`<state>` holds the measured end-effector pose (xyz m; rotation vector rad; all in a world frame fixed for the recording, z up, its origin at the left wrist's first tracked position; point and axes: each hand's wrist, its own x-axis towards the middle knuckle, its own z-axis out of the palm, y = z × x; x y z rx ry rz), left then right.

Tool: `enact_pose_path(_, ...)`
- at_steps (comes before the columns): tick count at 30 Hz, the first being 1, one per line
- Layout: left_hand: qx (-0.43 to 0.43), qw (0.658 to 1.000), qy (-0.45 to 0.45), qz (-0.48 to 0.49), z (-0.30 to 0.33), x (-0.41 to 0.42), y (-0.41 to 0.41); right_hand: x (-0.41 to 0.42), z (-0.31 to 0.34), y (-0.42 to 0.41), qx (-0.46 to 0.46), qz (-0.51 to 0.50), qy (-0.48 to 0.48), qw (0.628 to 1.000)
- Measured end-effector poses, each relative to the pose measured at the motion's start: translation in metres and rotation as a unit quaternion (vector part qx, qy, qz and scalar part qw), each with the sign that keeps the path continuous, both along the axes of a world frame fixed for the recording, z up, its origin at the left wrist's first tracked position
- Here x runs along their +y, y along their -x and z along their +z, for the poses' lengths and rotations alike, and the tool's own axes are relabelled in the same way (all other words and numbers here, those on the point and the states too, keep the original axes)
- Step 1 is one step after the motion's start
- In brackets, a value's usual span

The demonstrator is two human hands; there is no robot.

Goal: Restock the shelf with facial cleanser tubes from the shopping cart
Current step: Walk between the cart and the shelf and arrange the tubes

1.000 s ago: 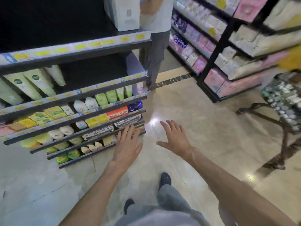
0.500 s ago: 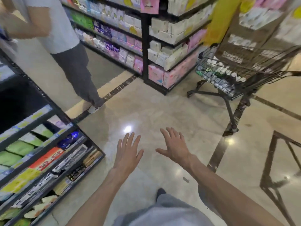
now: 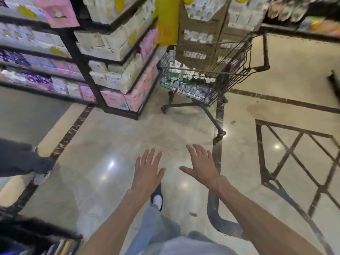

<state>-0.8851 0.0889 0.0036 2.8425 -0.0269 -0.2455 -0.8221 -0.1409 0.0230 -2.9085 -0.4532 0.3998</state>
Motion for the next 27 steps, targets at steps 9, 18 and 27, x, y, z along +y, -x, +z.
enact_pose_path(9, 0.002, 0.995, 0.005, -0.100, 0.000, 0.018, -0.213, 0.016, 0.015, -0.161, -0.011, -0.097, 0.014, 0.995)
enact_pose_path(18, 0.021, 0.988, 0.023, -0.150, -0.005, 0.021, -0.379, 0.029, 0.011, -0.300, -0.015, -0.163, 0.000, 0.986)
enact_pose_path(27, 0.026, 0.990, -0.002, -0.140, -0.019, 0.004, -0.554, 0.011, -0.007, -0.472, -0.027, -0.162, -0.014, 0.986)
